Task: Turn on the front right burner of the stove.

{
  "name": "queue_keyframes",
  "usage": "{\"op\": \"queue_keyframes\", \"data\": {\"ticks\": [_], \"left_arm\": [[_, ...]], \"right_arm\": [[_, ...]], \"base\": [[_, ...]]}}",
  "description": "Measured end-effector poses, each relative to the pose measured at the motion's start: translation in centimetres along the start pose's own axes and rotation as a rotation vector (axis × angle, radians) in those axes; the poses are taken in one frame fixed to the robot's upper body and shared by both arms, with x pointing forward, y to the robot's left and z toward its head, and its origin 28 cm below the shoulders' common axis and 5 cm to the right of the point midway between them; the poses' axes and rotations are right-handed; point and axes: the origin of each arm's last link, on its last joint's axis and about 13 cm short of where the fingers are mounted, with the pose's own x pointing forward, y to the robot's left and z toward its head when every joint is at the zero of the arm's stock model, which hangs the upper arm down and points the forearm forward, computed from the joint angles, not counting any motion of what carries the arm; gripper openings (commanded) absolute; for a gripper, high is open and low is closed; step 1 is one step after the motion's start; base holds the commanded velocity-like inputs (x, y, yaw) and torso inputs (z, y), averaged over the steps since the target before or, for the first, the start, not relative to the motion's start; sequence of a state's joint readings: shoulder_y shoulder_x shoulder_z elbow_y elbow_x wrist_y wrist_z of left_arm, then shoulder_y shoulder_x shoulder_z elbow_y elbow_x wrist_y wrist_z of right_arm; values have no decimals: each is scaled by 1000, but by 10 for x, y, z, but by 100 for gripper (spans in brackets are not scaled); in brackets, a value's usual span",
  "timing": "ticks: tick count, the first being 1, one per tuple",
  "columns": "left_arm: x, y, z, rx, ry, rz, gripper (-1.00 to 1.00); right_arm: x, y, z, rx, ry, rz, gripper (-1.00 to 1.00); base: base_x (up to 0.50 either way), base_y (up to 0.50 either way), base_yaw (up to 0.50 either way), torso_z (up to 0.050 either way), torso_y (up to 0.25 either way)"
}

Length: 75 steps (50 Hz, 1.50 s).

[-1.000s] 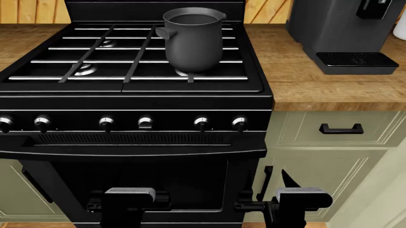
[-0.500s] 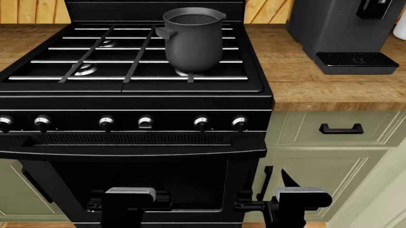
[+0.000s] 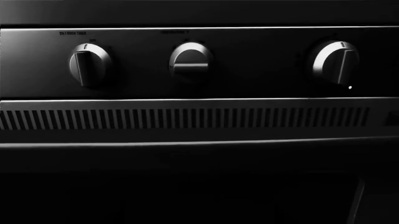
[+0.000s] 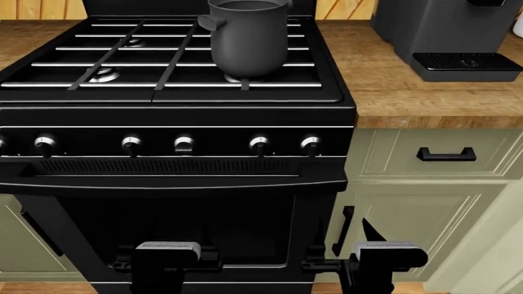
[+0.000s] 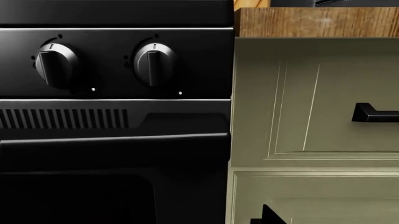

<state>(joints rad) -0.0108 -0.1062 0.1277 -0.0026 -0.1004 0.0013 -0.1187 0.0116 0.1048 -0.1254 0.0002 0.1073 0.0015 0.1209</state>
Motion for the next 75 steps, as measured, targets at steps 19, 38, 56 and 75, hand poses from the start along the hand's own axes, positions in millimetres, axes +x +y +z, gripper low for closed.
{"op": "queue_keyframes", "data": {"ticks": [19, 38, 56, 75], "left_arm": [[0, 0, 0, -2, 3, 2, 100], [0, 0, -1, -4, 5, 2, 100], [0, 0, 0, -9, 3, 3, 100], [0, 0, 0, -17, 1, 7, 100]], "right_arm": [[0, 0, 0, 4, 1, 0, 100], [0, 0, 0, 3, 1, 0, 100], [-1, 1, 4, 14, -39, 2, 100], [3, 15, 67, 59, -135, -15, 100]], "base": [[0, 0, 0, -50, 0], [0, 0, 0, -50, 0], [0, 0, 0, -18, 0], [0, 0, 0, 0, 0]]}}
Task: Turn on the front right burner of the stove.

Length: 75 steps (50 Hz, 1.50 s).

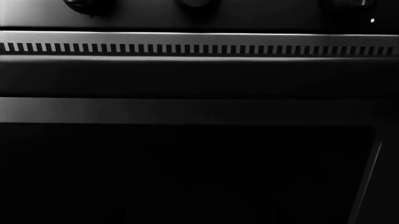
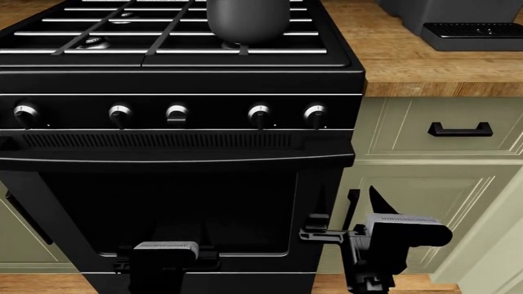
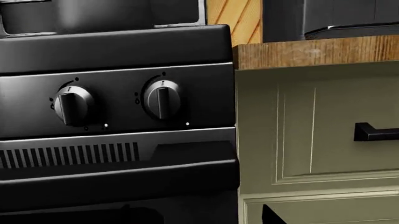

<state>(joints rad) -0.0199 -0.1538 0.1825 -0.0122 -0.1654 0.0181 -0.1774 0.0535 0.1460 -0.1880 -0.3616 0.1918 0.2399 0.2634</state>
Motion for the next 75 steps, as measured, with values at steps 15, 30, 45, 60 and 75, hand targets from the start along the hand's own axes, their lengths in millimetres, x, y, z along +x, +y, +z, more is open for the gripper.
{"op": "queue_keyframes", "data": {"ticks": [15, 30, 45, 60, 75], "left_arm": [[-1, 0, 0, -5, -2, -2, 100], [0, 0, -1, -9, -1, -6, 100], [0, 0, -1, -11, 0, -7, 100], [0, 0, -1, -12, 2, -8, 100], [0, 0, -2, -16, 4, -9, 100]], "right_arm": [[29, 14, 53, -17, -32, 30, 100], [58, 23, 73, -39, -20, 40, 100], [75, 30, 66, -68, 31, 23, 100], [92, 33, 57, -102, 68, 1, 100], [110, 36, 49, -117, 103, -9, 100]], "base": [[0, 0, 0, 0, 0], [0, 0, 0, 0, 0], [0, 0, 0, 0, 0], [0, 0, 0, 0, 0], [0, 0, 0, 0, 0]]}}
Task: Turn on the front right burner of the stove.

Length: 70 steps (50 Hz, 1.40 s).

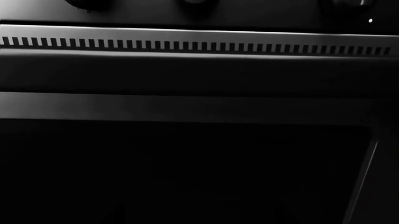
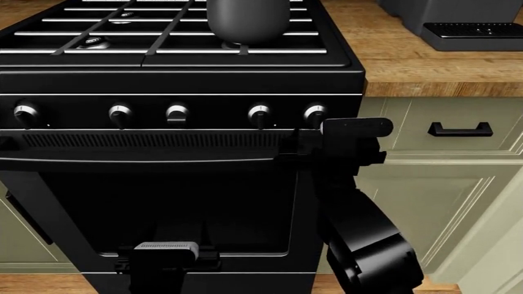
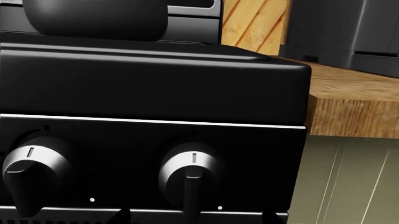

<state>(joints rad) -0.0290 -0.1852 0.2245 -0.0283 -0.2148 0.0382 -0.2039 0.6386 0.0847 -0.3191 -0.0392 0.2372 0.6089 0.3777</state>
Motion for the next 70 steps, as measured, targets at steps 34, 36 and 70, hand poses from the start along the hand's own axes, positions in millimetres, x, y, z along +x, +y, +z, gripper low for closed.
{"op": "queue_keyframes", "data": {"ticks": [34, 36, 70], "left_arm": [[0, 0, 0, -4, 0, -2, 100], [0, 0, 0, -4, 0, -2, 100], [0, 0, 0, -4, 1, -3, 100]], "right_arm": [[13, 5, -6, -11, 5, 12, -100], [14, 5, -6, -12, 3, 12, -100], [15, -2, -10, -56, -25, 5, -100]], "base": [[0, 0, 0, 0, 0], [0, 0, 0, 0, 0], [0, 0, 0, 0, 0]]}}
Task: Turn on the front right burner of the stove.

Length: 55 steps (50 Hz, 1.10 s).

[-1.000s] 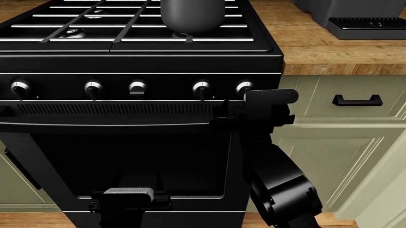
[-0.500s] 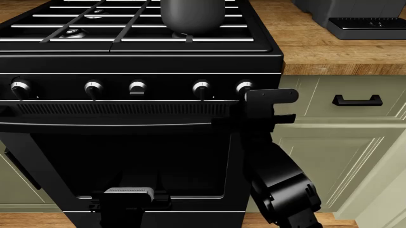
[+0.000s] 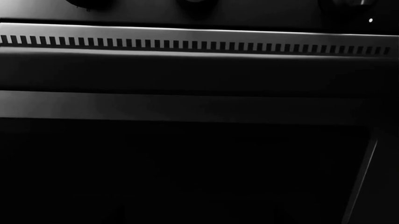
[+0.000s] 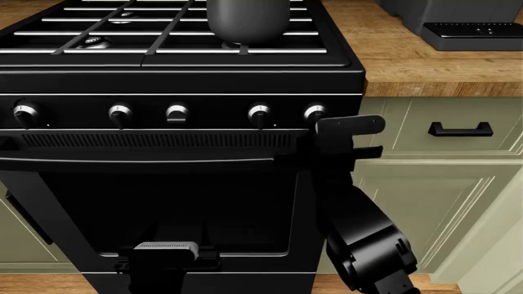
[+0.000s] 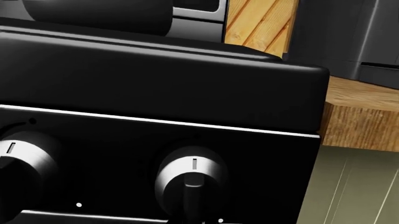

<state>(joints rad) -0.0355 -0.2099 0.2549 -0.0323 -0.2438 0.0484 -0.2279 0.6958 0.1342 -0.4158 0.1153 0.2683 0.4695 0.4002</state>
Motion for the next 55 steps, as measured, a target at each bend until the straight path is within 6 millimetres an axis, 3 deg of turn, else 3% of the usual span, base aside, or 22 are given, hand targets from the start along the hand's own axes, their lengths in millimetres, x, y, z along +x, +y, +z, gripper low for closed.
{"op": "queue_keyframes", "data": {"ticks": [55], "left_arm": [[1, 0, 0, -2, 2, 2, 100]], "right_arm": [[8, -6, -21, -369, -140, -28, -100]], "base": [[4, 1, 2, 0, 1]]}}
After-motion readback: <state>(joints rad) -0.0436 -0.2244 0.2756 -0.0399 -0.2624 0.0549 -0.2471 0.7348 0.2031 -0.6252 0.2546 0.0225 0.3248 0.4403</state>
